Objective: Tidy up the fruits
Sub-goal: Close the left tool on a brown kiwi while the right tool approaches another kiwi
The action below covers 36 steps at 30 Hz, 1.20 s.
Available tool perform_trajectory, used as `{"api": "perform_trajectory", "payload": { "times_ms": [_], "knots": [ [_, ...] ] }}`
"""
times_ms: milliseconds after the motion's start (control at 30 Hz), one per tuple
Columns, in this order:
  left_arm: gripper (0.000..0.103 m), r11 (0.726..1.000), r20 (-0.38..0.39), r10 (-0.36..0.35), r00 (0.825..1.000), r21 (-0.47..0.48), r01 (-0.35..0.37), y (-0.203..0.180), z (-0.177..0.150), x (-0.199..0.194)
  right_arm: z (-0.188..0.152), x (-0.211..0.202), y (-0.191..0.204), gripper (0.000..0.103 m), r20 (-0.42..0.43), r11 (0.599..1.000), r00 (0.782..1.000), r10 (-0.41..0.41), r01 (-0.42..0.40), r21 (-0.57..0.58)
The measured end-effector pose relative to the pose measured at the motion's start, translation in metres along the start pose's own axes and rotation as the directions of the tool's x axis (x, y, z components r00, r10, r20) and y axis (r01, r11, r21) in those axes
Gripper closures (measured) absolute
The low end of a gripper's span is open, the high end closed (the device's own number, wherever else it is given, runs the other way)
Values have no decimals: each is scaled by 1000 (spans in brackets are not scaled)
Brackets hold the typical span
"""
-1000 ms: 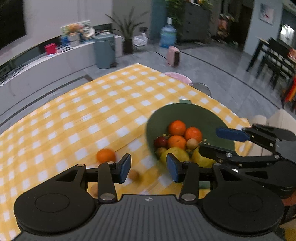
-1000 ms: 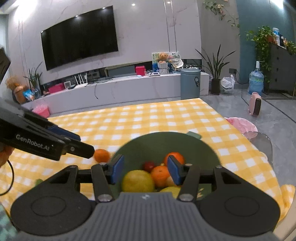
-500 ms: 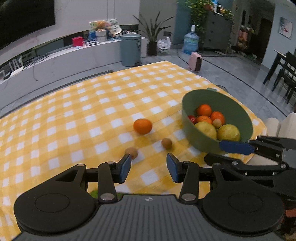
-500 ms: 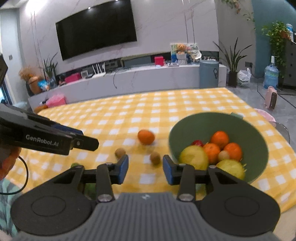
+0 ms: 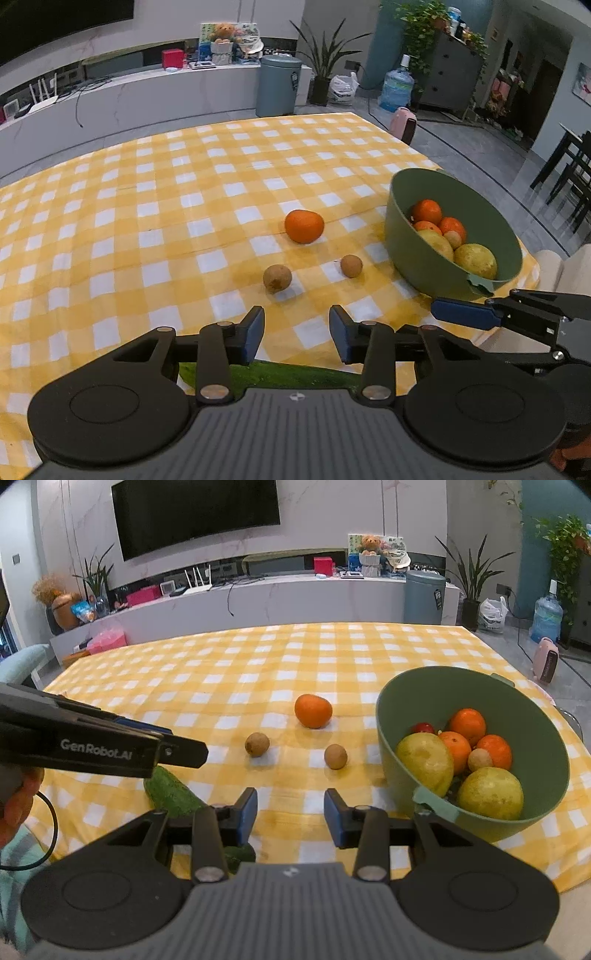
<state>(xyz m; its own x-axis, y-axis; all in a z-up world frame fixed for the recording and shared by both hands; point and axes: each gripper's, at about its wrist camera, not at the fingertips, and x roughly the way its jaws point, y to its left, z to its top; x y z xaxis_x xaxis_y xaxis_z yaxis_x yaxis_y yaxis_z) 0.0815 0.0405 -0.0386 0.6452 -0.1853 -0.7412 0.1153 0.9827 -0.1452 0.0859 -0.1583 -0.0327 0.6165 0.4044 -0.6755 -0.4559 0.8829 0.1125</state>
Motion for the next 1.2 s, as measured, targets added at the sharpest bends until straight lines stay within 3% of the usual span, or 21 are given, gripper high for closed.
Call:
{"api": "perform_trajectory", "payload": {
  "times_ms": [333,533,900,1200],
  "knots": [
    [58,999,18,-24,1000,-23,25,10,6,18,7,24,2,65,-27,997,997,-74,75,15],
    [62,999,-21,-38,999,-27,38,13,14,41,10,42,5,65,-34,994,993,-110,110,14],
    [63,1000,-53,17,998,15,-17,11,22,81,10,65,1,59,-29,988,988,-154,155,26],
    [78,1000,-22,0,1000,22,0,16,22,88,10,80,8,59,-11,977,978,-210,210,26]
  ]
}}
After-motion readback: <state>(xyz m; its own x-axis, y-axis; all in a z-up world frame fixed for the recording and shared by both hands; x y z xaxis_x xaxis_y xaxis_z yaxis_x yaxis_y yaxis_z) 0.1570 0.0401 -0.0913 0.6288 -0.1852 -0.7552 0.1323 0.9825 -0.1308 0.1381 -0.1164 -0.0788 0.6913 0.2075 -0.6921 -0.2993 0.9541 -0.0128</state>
